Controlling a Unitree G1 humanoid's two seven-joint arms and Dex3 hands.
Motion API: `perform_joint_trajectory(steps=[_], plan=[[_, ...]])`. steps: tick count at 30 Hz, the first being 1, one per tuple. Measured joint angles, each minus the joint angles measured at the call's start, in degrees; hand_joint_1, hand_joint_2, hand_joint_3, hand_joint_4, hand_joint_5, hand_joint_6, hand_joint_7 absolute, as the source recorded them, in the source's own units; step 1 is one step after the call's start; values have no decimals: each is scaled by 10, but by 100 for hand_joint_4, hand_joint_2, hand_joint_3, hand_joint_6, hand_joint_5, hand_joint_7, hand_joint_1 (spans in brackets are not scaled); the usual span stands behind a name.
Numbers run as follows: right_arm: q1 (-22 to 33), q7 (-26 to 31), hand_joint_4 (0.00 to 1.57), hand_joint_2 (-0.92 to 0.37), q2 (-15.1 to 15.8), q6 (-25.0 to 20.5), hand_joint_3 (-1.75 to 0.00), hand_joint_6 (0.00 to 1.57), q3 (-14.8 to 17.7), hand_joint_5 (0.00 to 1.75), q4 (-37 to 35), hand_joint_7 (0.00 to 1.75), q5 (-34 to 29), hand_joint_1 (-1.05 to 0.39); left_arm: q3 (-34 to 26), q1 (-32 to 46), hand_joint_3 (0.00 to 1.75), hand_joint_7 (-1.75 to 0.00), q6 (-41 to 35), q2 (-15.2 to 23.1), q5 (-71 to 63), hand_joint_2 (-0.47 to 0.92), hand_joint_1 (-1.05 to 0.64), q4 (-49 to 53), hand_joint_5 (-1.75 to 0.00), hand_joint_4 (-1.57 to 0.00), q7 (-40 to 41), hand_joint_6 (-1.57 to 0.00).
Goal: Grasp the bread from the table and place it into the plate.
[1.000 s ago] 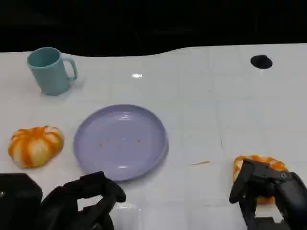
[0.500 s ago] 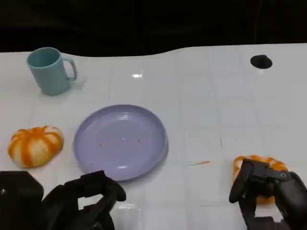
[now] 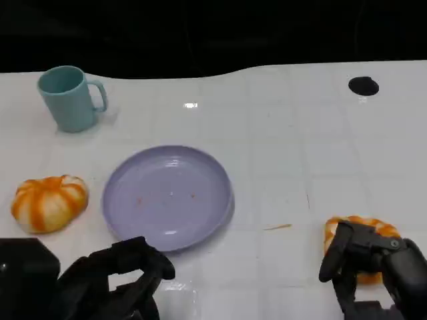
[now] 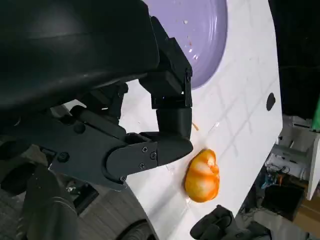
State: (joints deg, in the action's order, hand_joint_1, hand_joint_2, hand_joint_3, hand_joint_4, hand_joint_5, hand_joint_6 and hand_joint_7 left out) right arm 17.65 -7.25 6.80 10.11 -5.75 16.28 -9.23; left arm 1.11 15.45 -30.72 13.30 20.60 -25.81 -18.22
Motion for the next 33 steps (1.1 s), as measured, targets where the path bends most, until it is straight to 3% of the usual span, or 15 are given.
perform_joint_trajectory(steps=[5,8,10,16,19,21,25,33], plan=[[0,3,77,-38,0,28,-132,73,2,156,-6,127,4,10,0,0,70,-137,3,0,0,81,-41,2,-175,-75,0,-69],[-3,19,71,-29,1,65,-129,72,4,153,-19,116,-13,1,0,0,70,-138,3,0,0,81,-40,2,-175,-75,0,-69],[-8,38,67,-31,6,92,-119,72,5,150,-26,106,-47,-7,0,-1,70,-138,3,0,0,81,-40,2,-175,-75,0,-69],[-18,86,66,-52,35,122,-67,74,14,116,-25,74,-162,-25,1,-1,71,-138,4,0,0,82,-38,2,-175,-74,-1,-68],[-21,98,57,-66,49,127,-39,73,20,100,-20,53,-203,-36,1,-1,71,-139,3,0,0,82,-38,2,-175,-74,0,-68],[-21,98,50,-74,62,121,-23,70,23,92,-7,43,-241,-41,1,-1,71,-139,1,0,0,82,-37,1,-175,-73,0,-67],[-21,98,39,-78,80,103,-8,63,24,80,24,30,-293,-45,1,-1,71,-140,-7,-1,0,82,-38,-4,-175,-73,2,-67],[-13,25,11,-81,106,10,-1,41,24,61,110,8,-398,-55,1,0,71,-140,-12,-2,0,82,-38,-9,-175,-72,4,-66]])
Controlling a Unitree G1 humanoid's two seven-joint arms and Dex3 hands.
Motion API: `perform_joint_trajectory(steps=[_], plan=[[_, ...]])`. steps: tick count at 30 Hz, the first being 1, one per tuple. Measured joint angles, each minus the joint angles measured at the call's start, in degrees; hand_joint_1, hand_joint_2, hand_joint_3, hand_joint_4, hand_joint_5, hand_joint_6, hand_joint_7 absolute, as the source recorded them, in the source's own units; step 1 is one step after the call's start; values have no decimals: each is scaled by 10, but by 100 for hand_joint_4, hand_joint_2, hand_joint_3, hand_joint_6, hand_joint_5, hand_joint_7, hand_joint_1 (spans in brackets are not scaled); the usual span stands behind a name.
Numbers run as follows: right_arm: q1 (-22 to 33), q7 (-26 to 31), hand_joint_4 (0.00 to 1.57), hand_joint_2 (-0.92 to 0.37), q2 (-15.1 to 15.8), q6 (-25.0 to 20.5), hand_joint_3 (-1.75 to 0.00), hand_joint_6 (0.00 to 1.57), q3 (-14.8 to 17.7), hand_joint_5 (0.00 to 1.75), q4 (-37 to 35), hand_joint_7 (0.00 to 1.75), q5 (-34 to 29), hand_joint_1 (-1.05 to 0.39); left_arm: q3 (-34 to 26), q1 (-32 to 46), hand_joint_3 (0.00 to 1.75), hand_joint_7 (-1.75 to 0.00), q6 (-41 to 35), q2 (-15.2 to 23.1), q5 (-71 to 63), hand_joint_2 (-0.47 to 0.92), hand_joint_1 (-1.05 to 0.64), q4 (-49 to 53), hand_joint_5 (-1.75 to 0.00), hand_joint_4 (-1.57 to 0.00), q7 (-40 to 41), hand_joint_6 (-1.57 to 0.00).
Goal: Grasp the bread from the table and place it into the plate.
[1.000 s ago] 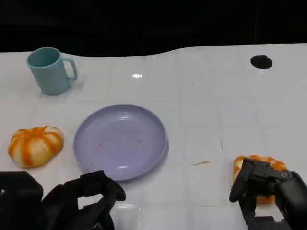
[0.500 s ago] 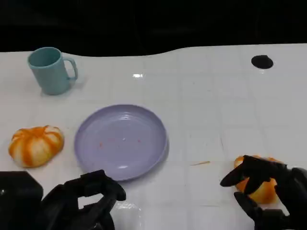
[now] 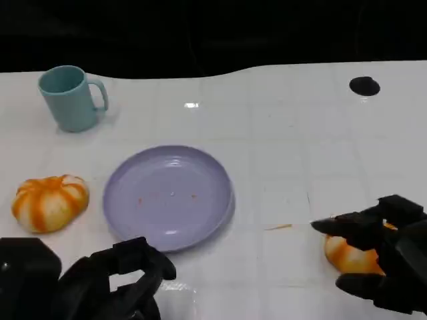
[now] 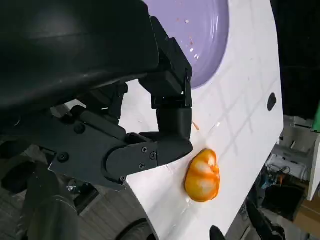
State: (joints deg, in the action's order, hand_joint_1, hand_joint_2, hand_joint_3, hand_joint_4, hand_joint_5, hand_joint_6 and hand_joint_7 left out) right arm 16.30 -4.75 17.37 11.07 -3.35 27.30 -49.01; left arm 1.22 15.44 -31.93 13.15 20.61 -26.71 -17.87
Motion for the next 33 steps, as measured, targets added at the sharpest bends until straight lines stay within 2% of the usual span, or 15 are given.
perform_joint_trajectory(steps=[2,5,12,16,26,33], plan=[[2,-29,3,-81,3,-26,0,33,-1,63,21,3,-19,-58,0,0,71,-140,-4,-1,1,81,-38,-3,-175,-72,1,-66],[5,-68,0,-80,4,-59,0,30,-3,64,46,1,-41,-60,0,0,70,-139,-4,-1,1,81,-40,-3,-175,-73,1,-67],[3,-98,0,-81,4,-90,0,30,-18,61,63,1,-76,-63,0,0,70,-138,4,-1,1,81,-41,0,-175,-74,-1,-68],[-11,-118,0,-82,5,-111,0,29,-28,51,57,1,-101,-61,1,0,70,-138,-3,-1,0,81,-40,-1,-175,-73,1,-68],[-73,-133,6,-84,21,-135,0,35,-54,47,-44,2,-129,-58,5,2,69,-138,-3,-1,0,82,-41,-3,-175,-72,2,-68],[-118,-122,12,-88,23,-149,0,33,-75,34,-128,1,-126,-58,5,3,68,-136,-5,-2,0,83,-41,-6,-175,-71,3,-68]])
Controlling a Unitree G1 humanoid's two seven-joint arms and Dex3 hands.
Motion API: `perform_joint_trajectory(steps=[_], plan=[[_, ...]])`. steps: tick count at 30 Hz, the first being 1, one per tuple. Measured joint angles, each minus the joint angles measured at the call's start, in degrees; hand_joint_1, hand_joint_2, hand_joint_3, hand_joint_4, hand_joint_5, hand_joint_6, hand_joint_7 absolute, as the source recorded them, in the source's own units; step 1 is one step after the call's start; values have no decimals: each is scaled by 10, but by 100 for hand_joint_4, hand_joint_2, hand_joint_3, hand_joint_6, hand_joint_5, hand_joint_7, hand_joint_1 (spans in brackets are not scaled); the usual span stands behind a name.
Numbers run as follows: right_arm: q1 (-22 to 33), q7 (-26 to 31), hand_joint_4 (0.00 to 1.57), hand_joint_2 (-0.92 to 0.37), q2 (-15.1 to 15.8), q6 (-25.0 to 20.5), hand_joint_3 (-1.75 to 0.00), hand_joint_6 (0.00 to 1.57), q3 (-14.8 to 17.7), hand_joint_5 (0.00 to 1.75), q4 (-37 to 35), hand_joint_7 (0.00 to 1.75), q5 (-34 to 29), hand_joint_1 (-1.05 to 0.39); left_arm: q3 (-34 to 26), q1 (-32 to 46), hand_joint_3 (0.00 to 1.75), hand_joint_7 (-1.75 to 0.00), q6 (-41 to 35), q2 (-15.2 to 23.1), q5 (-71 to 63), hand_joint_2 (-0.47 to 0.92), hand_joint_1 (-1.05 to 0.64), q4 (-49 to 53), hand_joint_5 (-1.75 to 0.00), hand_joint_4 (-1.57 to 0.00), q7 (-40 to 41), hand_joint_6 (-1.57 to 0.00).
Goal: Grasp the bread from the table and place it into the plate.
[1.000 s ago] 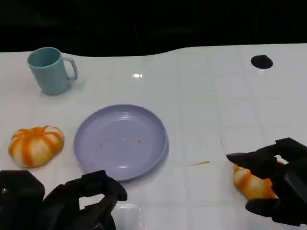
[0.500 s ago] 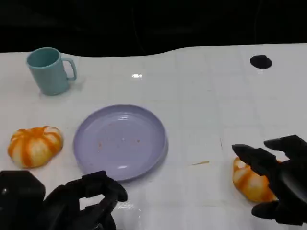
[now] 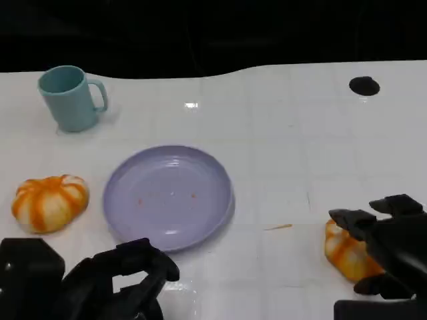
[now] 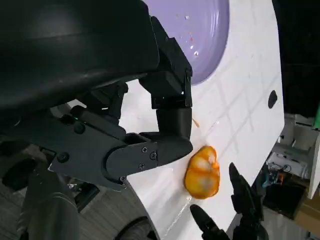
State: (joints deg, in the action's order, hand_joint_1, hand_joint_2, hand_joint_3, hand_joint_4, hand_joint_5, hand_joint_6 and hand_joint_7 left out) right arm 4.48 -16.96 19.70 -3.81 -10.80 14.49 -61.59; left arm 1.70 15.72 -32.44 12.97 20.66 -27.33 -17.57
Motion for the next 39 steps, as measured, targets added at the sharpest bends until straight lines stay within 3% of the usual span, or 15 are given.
perform_joint_trajectory(steps=[5,15,17,20,21,24,26,27,29,30,32,34,39], plan=[[-35,12,18,-91,5,-5,-1,35,-20,24,-70,1,3,-60,0,1,65,-135,2,0,0,83,-43,0,-175,-71,-1,-68],[-94,41,25,-92,5,-17,-9,44,-60,21,-177,4,34,-59,1,8,59,-133,3,-2,1,87,-43,-5,-175,-71,-2,-69],[-103,52,34,-92,4,-22,-11,52,-65,19,-194,5,39,-57,1,8,58,-133,1,-2,1,87,-42,-7,-175,-70,-2,-69],[-114,94,66,-92,0,-26,-10,79,-72,21,-220,9,45,-46,1,8,57,-133,-1,-2,1,87,-42,-9,-175,-70,-2,-69],[-116,122,85,-92,-5,-26,-8,93,-72,34,-232,12,48,-38,1,8,57,-133,-2,-2,1,88,-42,-10,-175,-70,-2,-69],[-117,216,87,-92,-18,-3,-4,121,-67,122,-266,9,74,-21,0,8,56,-132,-5,-2,1,88,-42,-12,-175,-70,-2,-69],[-118,275,91,-92,-20,24,-6,135,-62,159,-286,14,91,-10,0,8,56,-132,-6,-2,2,88,-42,-14,-175,-70,-2,-69],[-121,301,93,-91,-20,41,-9,138,-60,167,-297,18,101,-8,-1,8,56,-132,-8,-2,2,88,-42,-15,-175,-70,-2,-69],[-129,346,95,-65,-20,77,-62,124,-60,173,-320,56,118,-6,-1,8,56,-133,-11,-2,2,89,-42,-15,-175,-70,-2,-69],[-132,362,93,-53,-20,91,-84,102,-60,174,-328,108,124,-7,-1,8,56,-133,-12,-2,2,89,-42,-16,-175,-70,-2,-69],[-138,382,92,-47,-20,109,-96,86,-60,174,-339,146,129,-8,-1,8,56,-134,-12,-2,2,89,-42,-17,-175,-70,-2,-69],[-143,393,92,-46,-20,117,-101,81,-61,175,-347,159,134,-8,-1,8,55,-134,-12,-2,2,89,-42,-18,-175,-70,-2,-69],[-155,403,94,-35,-20,120,-109,81,-62,175,-358,158,137,-3,0,6,56,-136,-17,-2,1,90,-40,-24,-175,-70,1,-67]])
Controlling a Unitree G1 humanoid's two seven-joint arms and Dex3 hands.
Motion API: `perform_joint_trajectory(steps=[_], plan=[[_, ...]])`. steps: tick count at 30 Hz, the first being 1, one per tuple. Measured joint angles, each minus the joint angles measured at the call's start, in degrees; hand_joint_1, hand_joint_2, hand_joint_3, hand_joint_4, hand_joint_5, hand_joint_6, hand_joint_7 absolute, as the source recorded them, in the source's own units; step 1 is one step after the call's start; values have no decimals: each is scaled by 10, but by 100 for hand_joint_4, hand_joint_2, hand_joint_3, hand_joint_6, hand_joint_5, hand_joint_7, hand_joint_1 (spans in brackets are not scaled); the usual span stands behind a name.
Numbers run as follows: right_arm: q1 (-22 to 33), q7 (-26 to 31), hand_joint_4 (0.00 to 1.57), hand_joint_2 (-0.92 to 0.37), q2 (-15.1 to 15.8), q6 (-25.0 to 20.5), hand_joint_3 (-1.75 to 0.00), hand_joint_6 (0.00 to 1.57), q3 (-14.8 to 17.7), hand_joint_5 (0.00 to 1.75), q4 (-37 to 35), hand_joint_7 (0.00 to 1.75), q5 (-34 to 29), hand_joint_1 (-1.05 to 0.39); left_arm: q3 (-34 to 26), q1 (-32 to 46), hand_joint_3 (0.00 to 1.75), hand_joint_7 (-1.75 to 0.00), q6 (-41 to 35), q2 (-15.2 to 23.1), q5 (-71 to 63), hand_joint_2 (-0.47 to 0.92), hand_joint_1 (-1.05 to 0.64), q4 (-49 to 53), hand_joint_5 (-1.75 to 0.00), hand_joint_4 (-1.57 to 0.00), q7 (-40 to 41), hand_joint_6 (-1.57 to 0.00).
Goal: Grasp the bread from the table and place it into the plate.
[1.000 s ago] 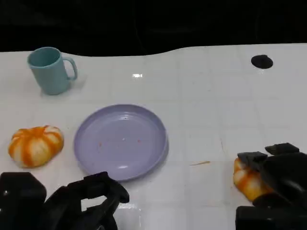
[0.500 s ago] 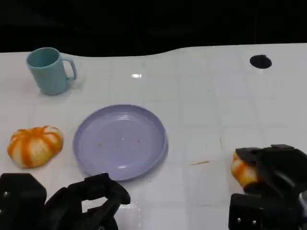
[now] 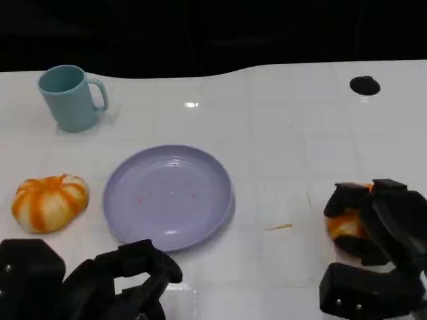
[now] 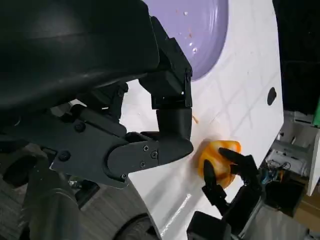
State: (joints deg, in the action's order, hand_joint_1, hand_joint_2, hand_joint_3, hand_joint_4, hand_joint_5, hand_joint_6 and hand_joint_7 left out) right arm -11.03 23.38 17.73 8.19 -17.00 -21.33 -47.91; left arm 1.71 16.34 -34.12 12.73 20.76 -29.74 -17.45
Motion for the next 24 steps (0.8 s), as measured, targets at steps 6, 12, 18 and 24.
perform_joint_trajectory(steps=[6,12,18,24], plan=[[-12,27,95,-33,0,15,-114,84,-1,175,-13,147,6,-5,0,-1,57,-138,-7,-2,0,90,-38,-4,-175,-69,2,-65],[-22,34,95,-37,-1,20,-99,74,-6,175,-12,168,8,-8,1,-1,57,-139,-14,-6,0,90,-38,-8,-175,-68,5,-64],[-34,34,98,-27,-21,48,-129,73,-9,175,10,175,29,-8,3,-2,57,-140,-15,-8,-1,90,-38,-8,-175,-68,5,-64],[-56,9,98,-26,-50,62,-132,74,-21,175,37,175,49,-8,7,-7,58,-141,-16,-13,-1,89,-37,-8,-175,-69,10,-64]])
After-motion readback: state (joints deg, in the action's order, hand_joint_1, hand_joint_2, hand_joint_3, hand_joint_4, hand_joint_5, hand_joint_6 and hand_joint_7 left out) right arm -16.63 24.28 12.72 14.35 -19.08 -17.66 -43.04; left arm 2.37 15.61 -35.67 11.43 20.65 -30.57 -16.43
